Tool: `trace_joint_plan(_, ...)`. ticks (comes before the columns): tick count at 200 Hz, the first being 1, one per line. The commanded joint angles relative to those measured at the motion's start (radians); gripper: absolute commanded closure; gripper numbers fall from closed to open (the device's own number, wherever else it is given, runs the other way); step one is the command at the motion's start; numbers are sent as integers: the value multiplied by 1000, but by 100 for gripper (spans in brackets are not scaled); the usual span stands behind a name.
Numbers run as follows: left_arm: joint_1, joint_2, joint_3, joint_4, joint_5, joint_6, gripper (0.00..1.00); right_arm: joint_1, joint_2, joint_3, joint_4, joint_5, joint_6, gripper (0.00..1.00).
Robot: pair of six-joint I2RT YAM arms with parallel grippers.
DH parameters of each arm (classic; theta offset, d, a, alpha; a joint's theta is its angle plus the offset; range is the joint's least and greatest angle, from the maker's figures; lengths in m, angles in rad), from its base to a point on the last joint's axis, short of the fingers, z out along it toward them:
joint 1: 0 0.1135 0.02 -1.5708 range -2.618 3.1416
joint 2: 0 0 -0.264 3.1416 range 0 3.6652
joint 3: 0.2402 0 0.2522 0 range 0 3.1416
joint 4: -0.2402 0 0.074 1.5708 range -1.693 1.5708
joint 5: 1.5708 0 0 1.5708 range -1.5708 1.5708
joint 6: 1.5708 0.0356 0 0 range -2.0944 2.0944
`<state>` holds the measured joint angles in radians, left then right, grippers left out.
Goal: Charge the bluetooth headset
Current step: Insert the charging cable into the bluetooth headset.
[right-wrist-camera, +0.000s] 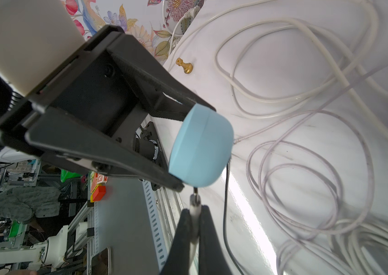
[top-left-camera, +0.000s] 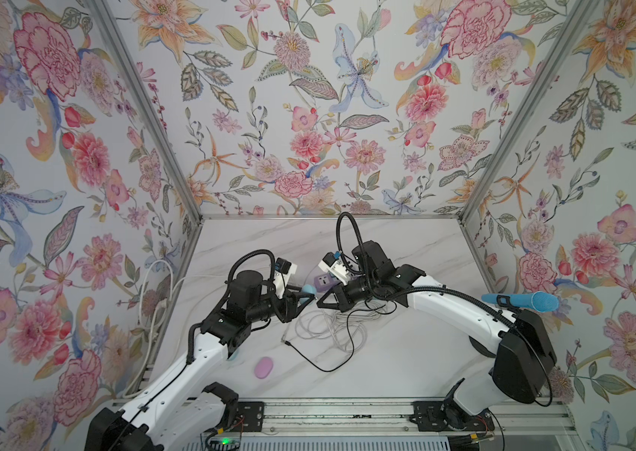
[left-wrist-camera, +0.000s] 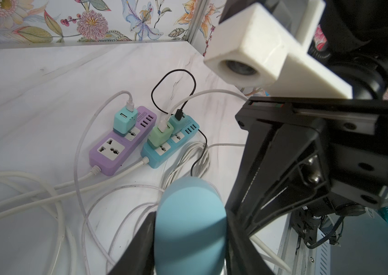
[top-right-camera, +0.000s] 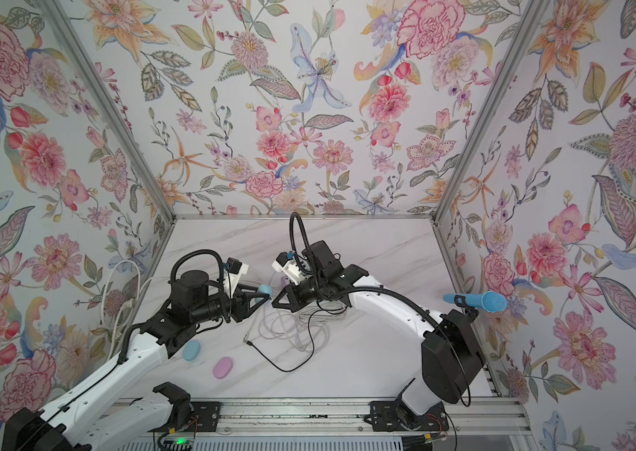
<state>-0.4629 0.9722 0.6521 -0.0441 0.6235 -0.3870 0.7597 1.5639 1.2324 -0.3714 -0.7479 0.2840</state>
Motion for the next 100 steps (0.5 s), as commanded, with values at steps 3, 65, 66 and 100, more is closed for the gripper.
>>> trace_joint_plan(3, 0, -21, 26, -51, -12, 82, 100, -4, 14, 34, 9, -6, 4, 100)
trace_joint_plan(65, -5, -47, 65, -97, -54, 200, 100, -1, 36, 59, 8, -75, 27, 100)
trace_joint_plan(66, -5, -47, 65, -97, -56, 200, 100, -1, 36, 59, 8, -75, 27, 100)
trace_joint_plan(100, -5, -39, 83, -87, -53, 217, 100, 0, 39, 70, 0, -83, 32, 100)
